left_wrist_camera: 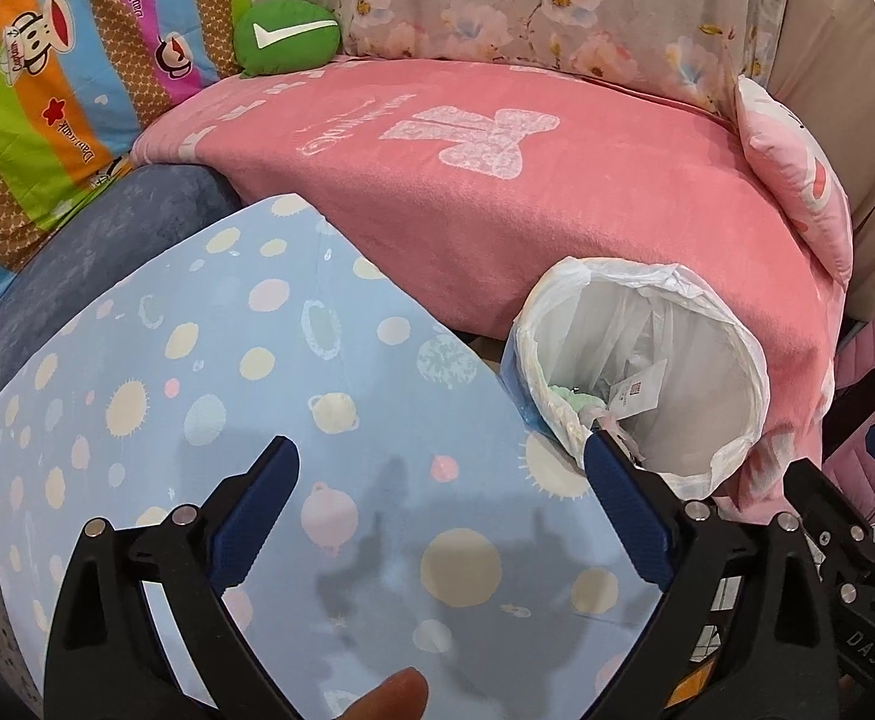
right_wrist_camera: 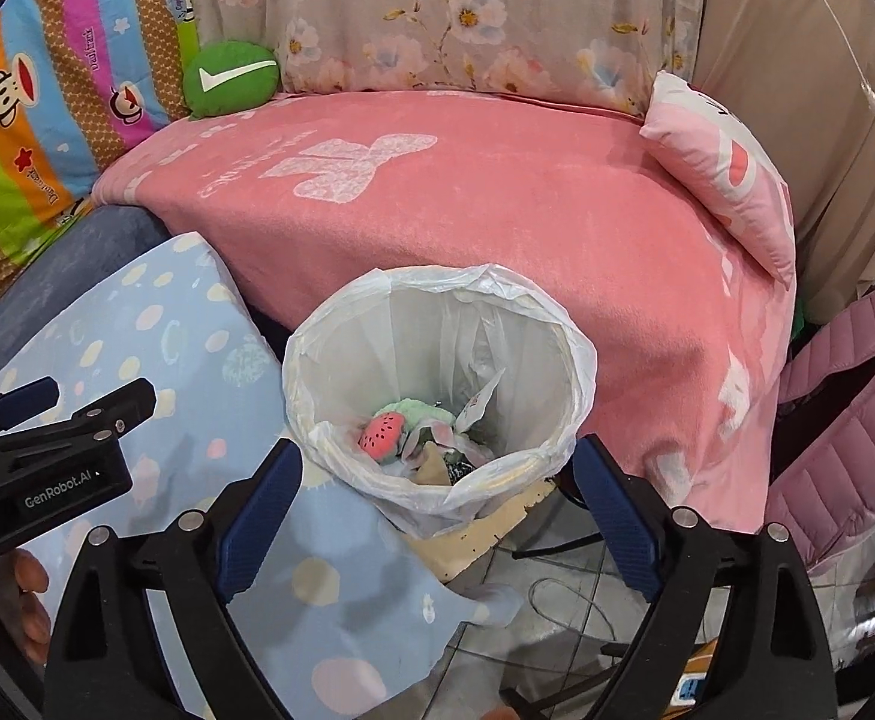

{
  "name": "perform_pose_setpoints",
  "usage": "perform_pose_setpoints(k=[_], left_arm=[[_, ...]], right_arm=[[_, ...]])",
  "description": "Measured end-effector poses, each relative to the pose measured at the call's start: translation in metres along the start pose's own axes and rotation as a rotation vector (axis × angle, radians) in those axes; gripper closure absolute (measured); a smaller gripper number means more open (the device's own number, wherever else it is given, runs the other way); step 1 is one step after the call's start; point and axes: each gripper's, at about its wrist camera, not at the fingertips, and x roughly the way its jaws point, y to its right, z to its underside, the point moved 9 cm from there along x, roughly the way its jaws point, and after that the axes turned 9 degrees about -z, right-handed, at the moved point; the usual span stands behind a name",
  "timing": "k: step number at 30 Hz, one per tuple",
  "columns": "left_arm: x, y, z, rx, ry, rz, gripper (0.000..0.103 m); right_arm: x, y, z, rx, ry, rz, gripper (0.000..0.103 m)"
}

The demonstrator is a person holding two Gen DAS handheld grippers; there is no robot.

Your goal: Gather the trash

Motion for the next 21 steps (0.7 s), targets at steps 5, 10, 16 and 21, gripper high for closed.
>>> perform_pose_setpoints(k=[5, 10, 16, 21], left_arm=[[-0.001, 0.002, 0.011, 0.004, -0.012, 0.001, 0.011], [-0.002, 0.007, 0.016, 0.02, -0.014, -0.001, 0.011], [-0.001, 0.012, 0.02, 0.025, -0.018, -0.01, 0.011], [-0.001, 0.014, 0.022, 0.015, -0.025, -0.014, 0.011]], right_arm=[[-0.002, 0.001, 0.009, -0.036, -0.008, 0.034, 0.007], [-0.002, 0.003, 0.014, -0.035, -0.016, 0.035, 0.007], [0.002, 0.004, 0.018, -0.044, -0.03, 0.04, 0.007], [0.004, 0.005, 0.021, -0.043, -0.035, 0.04, 0.007]])
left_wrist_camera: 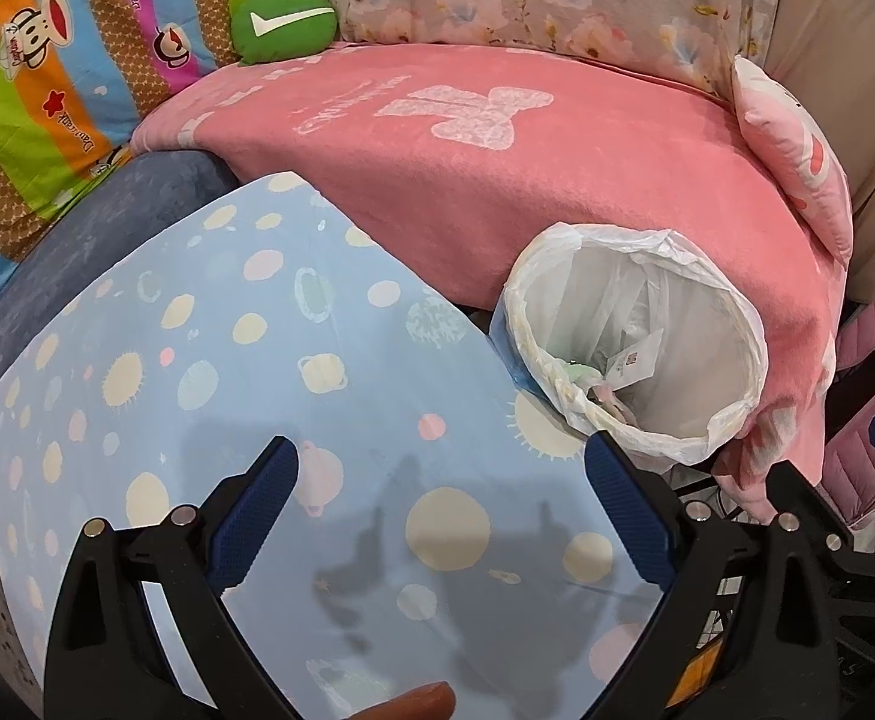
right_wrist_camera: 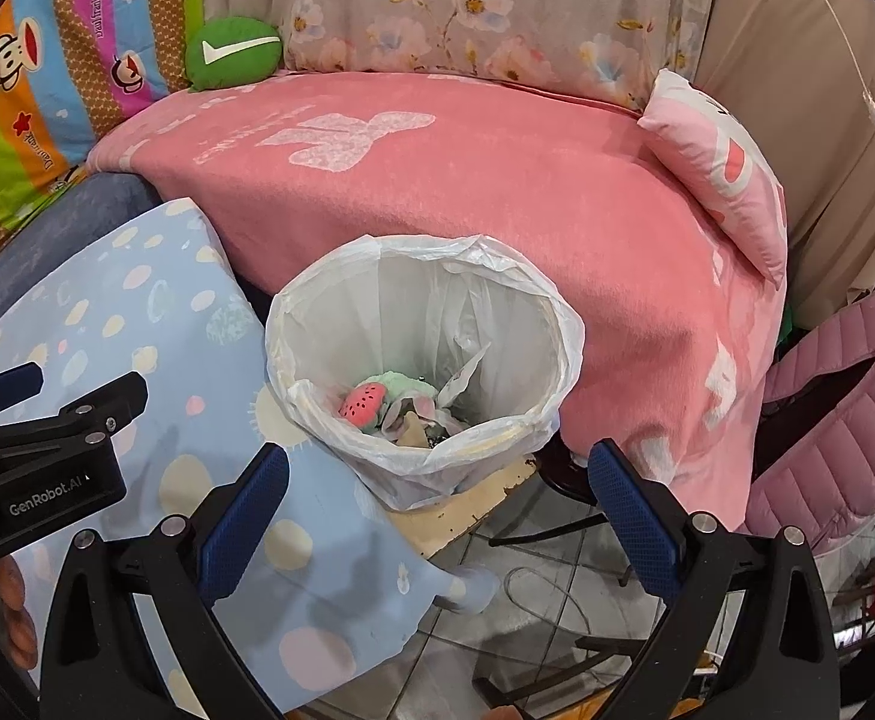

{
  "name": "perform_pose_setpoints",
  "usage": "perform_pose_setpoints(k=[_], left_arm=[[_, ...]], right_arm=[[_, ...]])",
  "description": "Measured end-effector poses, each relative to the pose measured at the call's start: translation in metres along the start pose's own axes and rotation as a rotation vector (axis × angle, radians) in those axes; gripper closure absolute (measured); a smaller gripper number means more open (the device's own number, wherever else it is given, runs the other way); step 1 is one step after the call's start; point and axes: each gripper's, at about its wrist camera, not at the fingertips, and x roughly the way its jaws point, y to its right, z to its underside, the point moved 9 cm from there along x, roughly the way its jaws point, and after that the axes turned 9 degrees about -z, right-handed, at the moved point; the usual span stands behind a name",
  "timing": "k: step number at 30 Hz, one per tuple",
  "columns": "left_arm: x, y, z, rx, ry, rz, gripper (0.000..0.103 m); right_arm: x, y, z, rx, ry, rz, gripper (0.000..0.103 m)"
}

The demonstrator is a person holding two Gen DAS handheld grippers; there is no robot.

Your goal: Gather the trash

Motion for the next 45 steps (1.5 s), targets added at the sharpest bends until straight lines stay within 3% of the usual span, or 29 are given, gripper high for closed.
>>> perform_pose_setpoints(k=[45], left_arm=[[-0.005, 0.015, 0.012, 0.037, 0.015, -0.032, 0.011]], right_arm=[[0.006, 0.016, 0.011, 0.021, -0.007, 0.036, 0.007]])
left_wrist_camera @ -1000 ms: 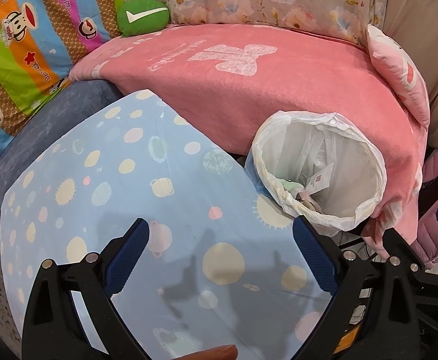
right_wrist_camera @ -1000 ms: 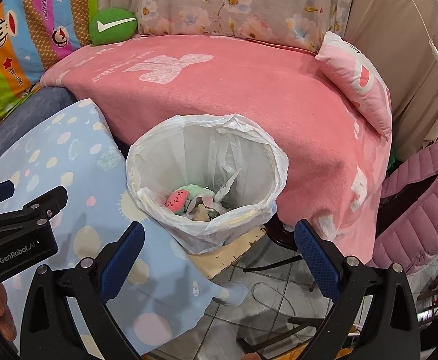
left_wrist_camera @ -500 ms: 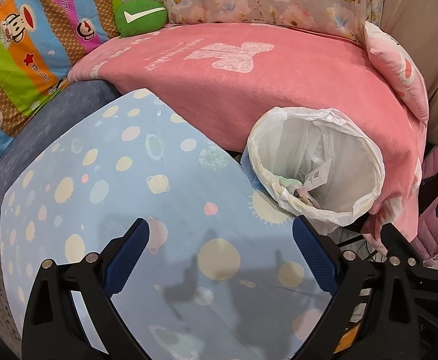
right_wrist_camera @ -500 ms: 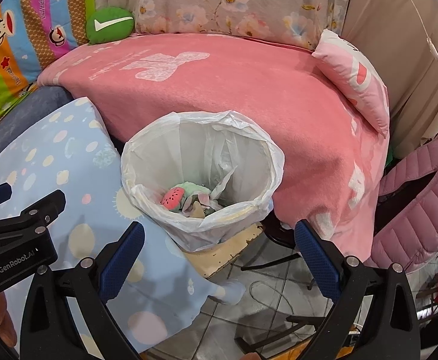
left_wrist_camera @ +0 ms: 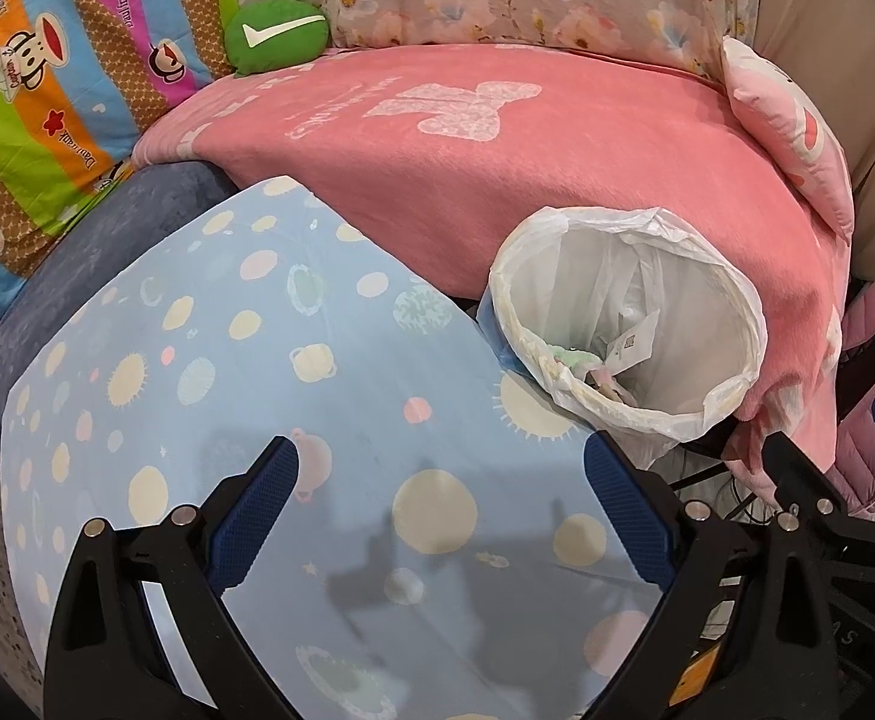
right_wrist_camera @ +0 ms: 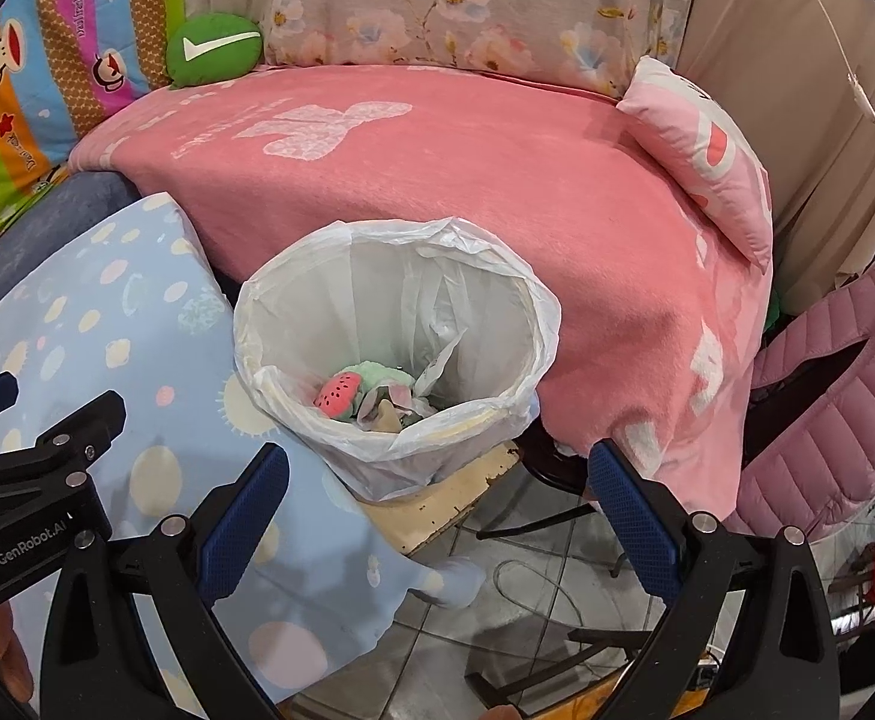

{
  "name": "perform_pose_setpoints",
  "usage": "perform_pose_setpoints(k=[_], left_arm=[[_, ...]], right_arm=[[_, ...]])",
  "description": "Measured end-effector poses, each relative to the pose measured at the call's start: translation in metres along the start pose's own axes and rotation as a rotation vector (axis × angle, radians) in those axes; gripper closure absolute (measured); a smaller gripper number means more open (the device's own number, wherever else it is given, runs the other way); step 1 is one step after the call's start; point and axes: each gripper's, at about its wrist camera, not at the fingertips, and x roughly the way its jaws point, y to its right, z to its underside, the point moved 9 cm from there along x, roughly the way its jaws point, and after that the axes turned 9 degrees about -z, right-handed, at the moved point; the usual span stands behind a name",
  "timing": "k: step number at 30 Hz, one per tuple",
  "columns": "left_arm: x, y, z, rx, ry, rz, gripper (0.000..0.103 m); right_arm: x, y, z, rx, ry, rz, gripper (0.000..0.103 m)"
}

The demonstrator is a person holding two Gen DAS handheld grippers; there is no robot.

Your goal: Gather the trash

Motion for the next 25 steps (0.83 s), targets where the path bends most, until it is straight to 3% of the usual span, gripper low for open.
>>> perform_pose_setpoints(k=[25], left_arm=[[0.005, 0.005, 0.004, 0.023, -0.015, 0.025, 0.011]], right_arm=[[0.003, 0.012, 0.006, 0.01, -0.006, 0.022, 0.007]])
